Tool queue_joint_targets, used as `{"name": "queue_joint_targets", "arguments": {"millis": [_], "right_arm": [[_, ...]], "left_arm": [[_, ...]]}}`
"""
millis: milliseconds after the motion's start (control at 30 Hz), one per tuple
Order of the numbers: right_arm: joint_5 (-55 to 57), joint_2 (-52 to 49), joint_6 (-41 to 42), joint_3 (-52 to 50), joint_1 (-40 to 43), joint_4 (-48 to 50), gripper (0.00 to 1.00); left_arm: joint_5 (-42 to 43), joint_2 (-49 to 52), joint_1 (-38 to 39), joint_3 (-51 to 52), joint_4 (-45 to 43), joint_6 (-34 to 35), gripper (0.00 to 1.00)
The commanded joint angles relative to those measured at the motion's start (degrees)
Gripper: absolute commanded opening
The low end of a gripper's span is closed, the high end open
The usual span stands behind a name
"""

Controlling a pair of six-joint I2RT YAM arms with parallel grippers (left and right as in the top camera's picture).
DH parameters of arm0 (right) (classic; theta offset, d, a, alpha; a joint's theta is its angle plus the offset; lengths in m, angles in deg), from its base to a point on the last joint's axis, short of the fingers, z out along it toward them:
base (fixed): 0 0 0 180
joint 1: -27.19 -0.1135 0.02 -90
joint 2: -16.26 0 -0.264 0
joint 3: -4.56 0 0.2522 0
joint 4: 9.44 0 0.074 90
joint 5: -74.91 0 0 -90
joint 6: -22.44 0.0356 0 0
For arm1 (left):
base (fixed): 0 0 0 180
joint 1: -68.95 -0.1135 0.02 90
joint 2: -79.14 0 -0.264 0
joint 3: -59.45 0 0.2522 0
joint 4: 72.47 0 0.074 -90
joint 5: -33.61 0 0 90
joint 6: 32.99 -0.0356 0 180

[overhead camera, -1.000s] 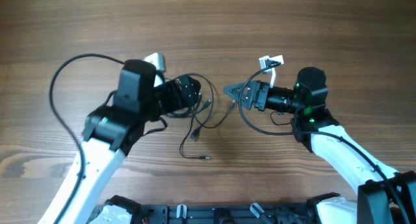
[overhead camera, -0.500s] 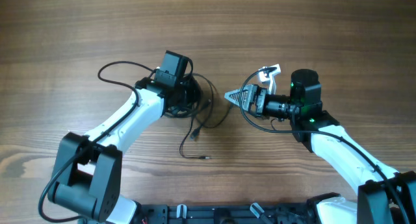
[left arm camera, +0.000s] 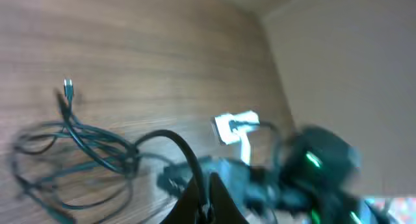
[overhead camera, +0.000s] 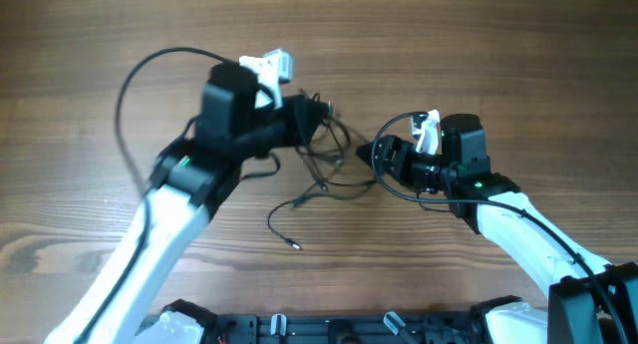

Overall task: Untangle cables
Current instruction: 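Pull the grippers apart, stretching the black cables left and right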

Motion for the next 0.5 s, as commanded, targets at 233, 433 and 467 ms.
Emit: {"name": "queue_joint_targets", "arguments": {"millis": [233,433,467], "right_arm": [[-10.0,-0.3,-7.6,0.2,0.1,16.5,1.00],[-15.8,-0.3,-11.3,0.2,-1.8,17.0,1.00],[-15.3,-0.3,-13.6,0.2,-2.8,16.9,0.96]], "left_arm": [[1.7,-17.7,0.1,-1.3,9.8,-14.8,0.04],[1.8,-18.4,0.1,-1.3,9.8,-14.8,0.04],[1.8,-18.4,0.1,-1.3,9.8,-14.8,0.04]]}}
